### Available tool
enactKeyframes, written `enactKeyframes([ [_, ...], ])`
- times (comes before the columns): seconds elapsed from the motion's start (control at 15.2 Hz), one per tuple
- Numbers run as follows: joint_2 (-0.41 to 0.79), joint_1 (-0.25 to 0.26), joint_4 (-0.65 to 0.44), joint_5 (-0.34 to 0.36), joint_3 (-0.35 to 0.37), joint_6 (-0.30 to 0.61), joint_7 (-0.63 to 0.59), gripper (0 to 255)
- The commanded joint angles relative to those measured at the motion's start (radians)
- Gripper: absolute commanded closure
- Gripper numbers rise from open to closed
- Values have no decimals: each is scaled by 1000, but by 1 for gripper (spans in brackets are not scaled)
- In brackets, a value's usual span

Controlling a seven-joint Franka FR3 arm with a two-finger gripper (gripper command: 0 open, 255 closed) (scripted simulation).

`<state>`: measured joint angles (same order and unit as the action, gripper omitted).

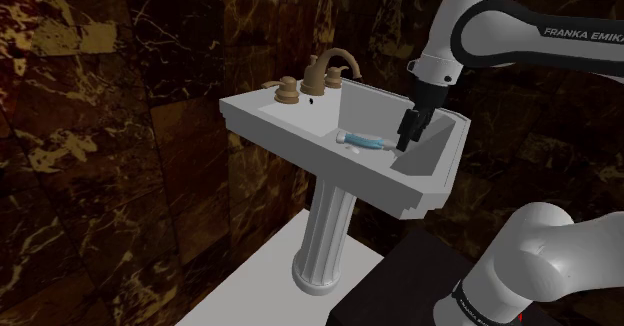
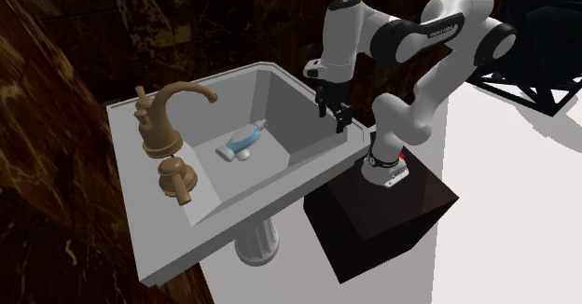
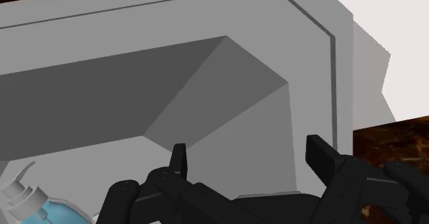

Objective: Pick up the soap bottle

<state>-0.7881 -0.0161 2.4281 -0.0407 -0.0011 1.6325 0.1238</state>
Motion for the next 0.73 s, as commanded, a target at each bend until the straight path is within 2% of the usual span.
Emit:
enactKeyframes([
  [0.0,0,0,0,0,0,0,0,0],
  [0.66,259,-57,-61,132,-151,170,211,0],
])
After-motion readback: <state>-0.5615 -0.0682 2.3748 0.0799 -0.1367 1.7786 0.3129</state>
